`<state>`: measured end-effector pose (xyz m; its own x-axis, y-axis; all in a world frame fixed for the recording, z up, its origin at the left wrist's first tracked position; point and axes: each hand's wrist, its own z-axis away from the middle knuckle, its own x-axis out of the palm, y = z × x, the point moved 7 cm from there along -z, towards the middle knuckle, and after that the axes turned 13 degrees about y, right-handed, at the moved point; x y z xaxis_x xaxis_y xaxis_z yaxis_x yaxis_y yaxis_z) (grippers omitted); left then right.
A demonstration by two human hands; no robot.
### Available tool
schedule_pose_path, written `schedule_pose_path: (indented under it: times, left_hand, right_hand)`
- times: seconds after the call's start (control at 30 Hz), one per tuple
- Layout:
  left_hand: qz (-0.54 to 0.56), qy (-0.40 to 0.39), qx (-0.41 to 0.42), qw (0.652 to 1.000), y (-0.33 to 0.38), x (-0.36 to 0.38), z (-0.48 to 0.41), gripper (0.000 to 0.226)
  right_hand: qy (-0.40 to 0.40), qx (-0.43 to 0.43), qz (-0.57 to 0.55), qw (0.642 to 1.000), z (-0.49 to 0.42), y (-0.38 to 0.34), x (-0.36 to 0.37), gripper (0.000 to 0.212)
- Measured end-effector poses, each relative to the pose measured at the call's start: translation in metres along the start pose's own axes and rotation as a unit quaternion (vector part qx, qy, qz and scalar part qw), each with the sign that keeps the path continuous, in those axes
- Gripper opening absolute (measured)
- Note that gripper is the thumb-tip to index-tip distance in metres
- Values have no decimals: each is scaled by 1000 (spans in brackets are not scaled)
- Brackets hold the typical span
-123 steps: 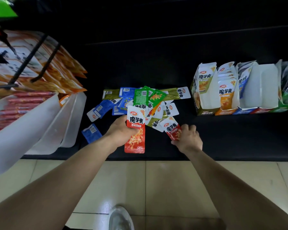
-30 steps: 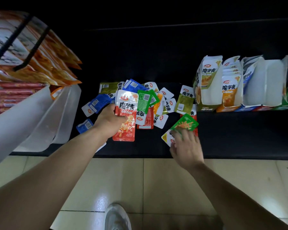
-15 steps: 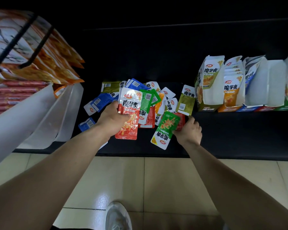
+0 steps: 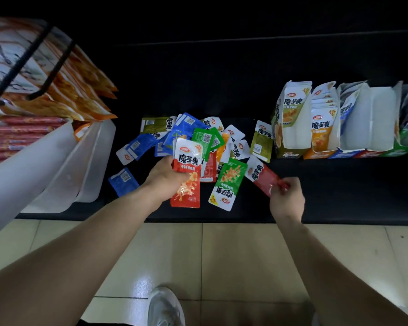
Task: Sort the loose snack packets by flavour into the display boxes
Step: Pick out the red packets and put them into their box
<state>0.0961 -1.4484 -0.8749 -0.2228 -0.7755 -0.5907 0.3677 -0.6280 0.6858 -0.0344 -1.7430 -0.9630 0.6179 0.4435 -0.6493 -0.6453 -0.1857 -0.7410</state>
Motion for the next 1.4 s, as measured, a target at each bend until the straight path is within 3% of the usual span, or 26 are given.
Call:
schedule_pose_path:
  times: [0.07, 0.13, 0.2, 0.27, 0.37, 0.5, 0.67, 0.77, 0.87, 0.97, 1.1, 1.17, 1.27, 1.33, 1.4]
  left_hand:
    - [-4, -17, -5, 1000, -1, 11, 4, 31]
    - [-10, -26, 3, 1000, 1, 18, 7, 31]
    - [-17, -27, 11, 999, 3, 20, 9, 30]
    - [-24, -23, 14, 999, 3, 19, 9, 28]
    - [-32, -15, 4, 999, -1, 16, 7, 28]
    - [-23, -10, -12, 1000, -6, 15, 6, 26]
    - [43, -7, -88, 995, -20, 16, 5, 23]
    - [65, -11, -108, 992, -22, 18, 7, 19]
    - [134, -23, -125, 983, -13, 23, 13, 16]
    - [203, -22, -134, 970, -7, 24, 17, 21]
    - [106, 21, -64, 992, -12, 7, 10, 20]
    - [90, 50, -71, 992, -18, -3, 2, 23]
    - [84, 73, -85, 990, -24, -15, -6, 22]
    - [82, 77, -84, 990, -27, -19, -11, 16]
    - [79, 75, -77, 991, -28, -20, -13, 13]
  right_hand:
    - [31, -107, 54, 992, 9, -4, -13, 11]
    - [-31, -187, 135, 973, 20, 2, -2, 18]
    - [-118, -231, 253, 932, 31, 15, 16, 42]
    - [-128, -259, 309, 906, 34, 19, 23, 60]
    - [-97, -242, 301, 917, 27, 10, 30, 67]
    - [-155, -106, 236, 953, 11, 7, 40, 79]
    - [-164, -114, 115, 973, 13, -21, 23, 19]
    - [-211, -70, -58, 973, 33, -54, 21, 12]
    - [-320, 26, -187, 929, 66, -81, 41, 11]
    - [-361, 26, -166, 917, 91, -97, 64, 17]
    - [-360, -80, -89, 925, 100, -114, 83, 32]
    - [-328, -60, -87, 939, 85, -108, 95, 27]
    - [-233, -87, 31, 968, 59, -90, 117, 35]
    - [-227, -73, 79, 968, 55, -82, 133, 50]
    - [-227, -46, 69, 970, 52, -81, 145, 48]
